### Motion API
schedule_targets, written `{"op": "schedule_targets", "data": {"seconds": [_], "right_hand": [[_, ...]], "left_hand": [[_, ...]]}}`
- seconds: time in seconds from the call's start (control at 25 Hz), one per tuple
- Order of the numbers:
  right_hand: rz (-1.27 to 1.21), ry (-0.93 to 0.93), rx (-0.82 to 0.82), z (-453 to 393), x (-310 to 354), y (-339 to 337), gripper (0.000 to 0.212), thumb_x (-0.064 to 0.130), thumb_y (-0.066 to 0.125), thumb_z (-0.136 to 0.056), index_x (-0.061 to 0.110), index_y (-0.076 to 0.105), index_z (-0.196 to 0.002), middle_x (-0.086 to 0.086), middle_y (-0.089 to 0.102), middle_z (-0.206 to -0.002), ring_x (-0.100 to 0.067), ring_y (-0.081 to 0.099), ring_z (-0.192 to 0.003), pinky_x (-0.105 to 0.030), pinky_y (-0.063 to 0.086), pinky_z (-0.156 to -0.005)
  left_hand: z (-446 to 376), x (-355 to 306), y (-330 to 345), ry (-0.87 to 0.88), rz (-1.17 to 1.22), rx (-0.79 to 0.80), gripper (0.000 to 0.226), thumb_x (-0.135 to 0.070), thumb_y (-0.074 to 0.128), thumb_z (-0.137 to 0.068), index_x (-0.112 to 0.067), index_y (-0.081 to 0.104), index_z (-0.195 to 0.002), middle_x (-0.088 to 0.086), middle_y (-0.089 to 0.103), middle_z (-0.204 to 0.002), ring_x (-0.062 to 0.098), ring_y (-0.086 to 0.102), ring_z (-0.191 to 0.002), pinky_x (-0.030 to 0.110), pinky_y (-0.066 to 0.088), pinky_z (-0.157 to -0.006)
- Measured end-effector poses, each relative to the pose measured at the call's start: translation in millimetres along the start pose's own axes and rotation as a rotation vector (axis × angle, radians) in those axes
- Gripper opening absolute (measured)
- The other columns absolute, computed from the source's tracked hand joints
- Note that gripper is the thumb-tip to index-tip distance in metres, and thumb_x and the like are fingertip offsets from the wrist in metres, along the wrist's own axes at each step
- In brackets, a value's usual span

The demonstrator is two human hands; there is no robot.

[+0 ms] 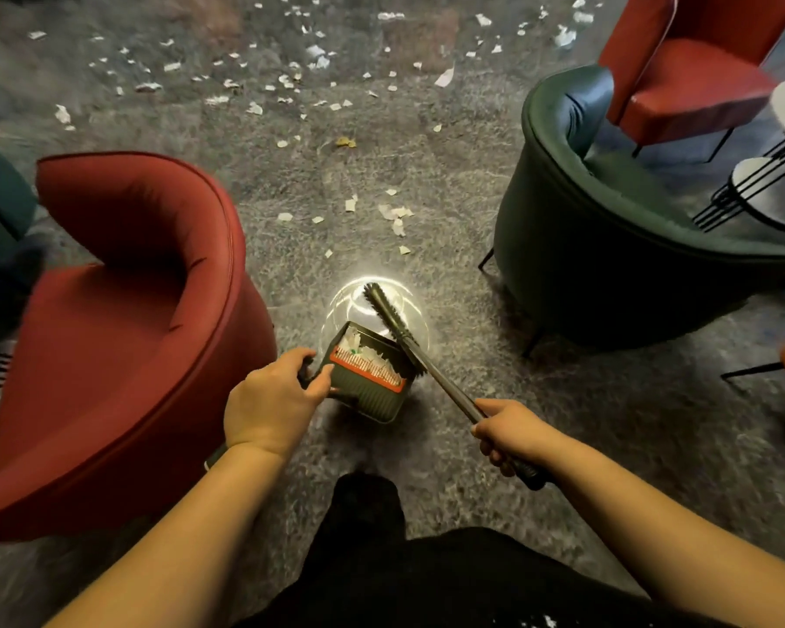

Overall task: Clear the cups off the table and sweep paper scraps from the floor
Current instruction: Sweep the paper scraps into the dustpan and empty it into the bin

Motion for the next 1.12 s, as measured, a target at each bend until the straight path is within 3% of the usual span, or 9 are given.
{"op": "schedule_targets", "data": {"seconds": [0.12, 0.36, 0.56, 0.76, 0.88, 1.0, 1.12], "right_hand": [[-0.021, 0.001, -0.023, -38.8, 54.1, -5.0, 0.031, 0.001, 0.041, -0.092, 0.005, 0.049, -0.122, -0.007, 0.039, -0.057, -0.014, 0.036, -0.039, -0.019, 0.030, -0.038], [-0.069, -0.023, -0.058, -108.7, 160.7, -23.7, 0.023, -0.001, 0.041, -0.091, 0.014, 0.053, -0.105, -0.009, 0.043, -0.059, -0.014, 0.038, -0.036, -0.019, 0.032, -0.038], [-0.044, -0.049, -0.050, -191.5, 249.9, -73.0, 0.035, 0.000, 0.043, -0.092, 0.011, 0.049, -0.125, -0.009, 0.046, -0.058, -0.015, 0.041, -0.039, -0.020, 0.034, -0.038], [-0.043, -0.036, -0.012, -270.7, 342.6, -135.5, 0.030, 0.000, 0.041, -0.090, 0.023, 0.052, -0.106, -0.006, 0.043, -0.054, -0.012, 0.039, -0.036, -0.020, 0.033, -0.040], [-0.027, -0.035, -0.010, -304.2, 392.1, -168.6, 0.034, 0.001, 0.042, -0.089, 0.014, 0.049, -0.119, -0.007, 0.044, -0.057, -0.013, 0.039, -0.036, -0.020, 0.034, -0.040], [-0.019, -0.050, -0.021, -337.8, 442.9, -194.9, 0.043, 0.000, 0.042, -0.088, 0.028, 0.047, -0.120, -0.008, 0.046, -0.059, -0.014, 0.041, -0.035, -0.021, 0.035, -0.039], [-0.053, -0.063, -0.036, -382.1, 495.1, -221.6, 0.039, 0.000, 0.042, -0.088, 0.034, 0.045, -0.108, -0.008, 0.046, -0.058, -0.014, 0.040, -0.035, -0.021, 0.035, -0.039]], "left_hand": [[-75.6, 7.0, 10.8, 0.055, 0.024, 0.000, 0.029, -0.039, 0.077, -0.075, -0.022, 0.072, -0.099, 0.009, 0.070, -0.067, 0.038, 0.064, -0.061, 0.038, 0.050, -0.055], [-215.3, 6.7, 32.6, 0.136, 0.004, -0.018, 0.024, -0.037, 0.079, -0.073, -0.024, 0.071, -0.092, 0.003, 0.068, -0.062, 0.034, 0.063, -0.054, 0.030, 0.044, -0.049], [-335.5, -4.6, 73.0, 0.100, -0.005, 0.012, 0.024, -0.039, 0.077, -0.075, -0.026, 0.071, -0.094, 0.004, 0.069, -0.065, 0.034, 0.064, -0.057, 0.031, 0.045, -0.052], [-458.0, -31.1, 106.2, 0.075, 0.042, 0.038, 0.021, -0.040, 0.074, -0.079, -0.027, 0.069, -0.096, -0.002, 0.063, -0.060, 0.031, 0.062, -0.056, 0.029, 0.041, -0.051], [-523.9, -46.3, 116.4, 0.059, 0.065, 0.047, 0.026, -0.042, 0.070, -0.082, -0.025, 0.070, -0.102, 0.000, 0.066, -0.065, 0.030, 0.062, -0.058, 0.030, 0.043, -0.053], [-589.0, -58.0, 128.2, 0.049, 0.074, 0.047, 0.027, -0.043, 0.068, -0.083, -0.025, 0.069, -0.103, 0.002, 0.068, -0.070, 0.032, 0.062, -0.063, 0.030, 0.041, -0.054], [-664.2, -71.9, 147.4, 0.061, 0.093, 0.078, 0.028, -0.043, 0.068, -0.084, -0.026, 0.069, -0.105, 0.001, 0.068, -0.073, 0.032, 0.062, -0.068, 0.032, 0.043, -0.056]]}}
Point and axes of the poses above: each hand's wrist, its own z-axis away from the middle knuckle, its own y-axis out of the palm, x = y × z, the point moved 4 cm from there along -z, towards the middle knuckle
